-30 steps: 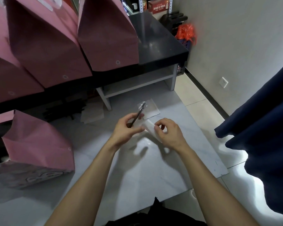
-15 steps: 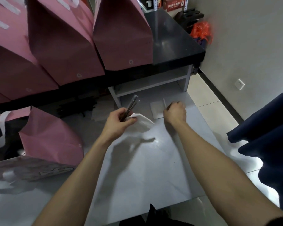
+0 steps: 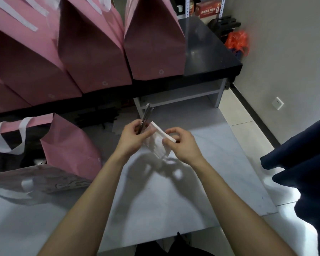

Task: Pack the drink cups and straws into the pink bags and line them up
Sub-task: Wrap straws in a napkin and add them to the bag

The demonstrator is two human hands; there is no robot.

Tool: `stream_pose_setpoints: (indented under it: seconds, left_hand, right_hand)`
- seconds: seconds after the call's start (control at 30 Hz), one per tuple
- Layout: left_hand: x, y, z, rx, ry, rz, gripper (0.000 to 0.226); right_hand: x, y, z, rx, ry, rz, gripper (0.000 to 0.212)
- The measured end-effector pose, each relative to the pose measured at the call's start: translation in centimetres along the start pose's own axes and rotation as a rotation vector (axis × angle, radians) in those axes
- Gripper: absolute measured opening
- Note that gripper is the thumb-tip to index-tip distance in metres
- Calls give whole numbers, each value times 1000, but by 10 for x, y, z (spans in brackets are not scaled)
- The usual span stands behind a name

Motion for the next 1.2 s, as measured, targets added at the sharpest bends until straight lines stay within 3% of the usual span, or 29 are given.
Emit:
stream_pose_setpoints:
  seconds: [0.1, 0.2, 0.3, 0.4, 0.5, 0.8, 1.03, 1.13, 1.2]
  left_hand:
    - [-2, 4, 7, -173, -102, 138, 25]
    - [-8, 4, 8, -467, -63, 221, 30]
    - [-13, 0, 2, -623, -12, 233, 30]
    - [-12, -3, -3, -754, -19, 247, 26]
    - [-13, -6, -1, -793, -35, 230, 26]
    - [-48, -29, 48, -438, -61, 45, 28]
    - [-132, -68, 193, -101, -211, -266, 21]
    - [-160, -61, 267, -8, -372, -280, 15]
    - [-166, -48, 309, 174, -440, -219, 19]
  right_hand:
    - [2, 1, 5, -113, -161, -38, 9]
    - [2, 8, 5, -142, -288, 7, 13]
    - [4, 29, -14, -197, -185, 126, 19]
    - [5, 43, -37, -215, -26, 227, 16]
    - [1, 51, -48, -202, 27, 274, 11]
    - [19, 83, -31, -274, -59, 298, 12]
    - [43, 163, -68, -88, -27, 451, 17]
    - [49, 198, -107, -24, 25, 512, 14]
    - [50, 221, -137, 28, 65, 547, 16]
Point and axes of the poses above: each hand's wrist, its own x-axis towards the middle knuckle, its own z-axis out of the back of the hand, y = z × x, the point moved 4 cm from there along x, towards the middle knuckle, and after that the axes turned 15 degrees about z, right-handed, at the moved point
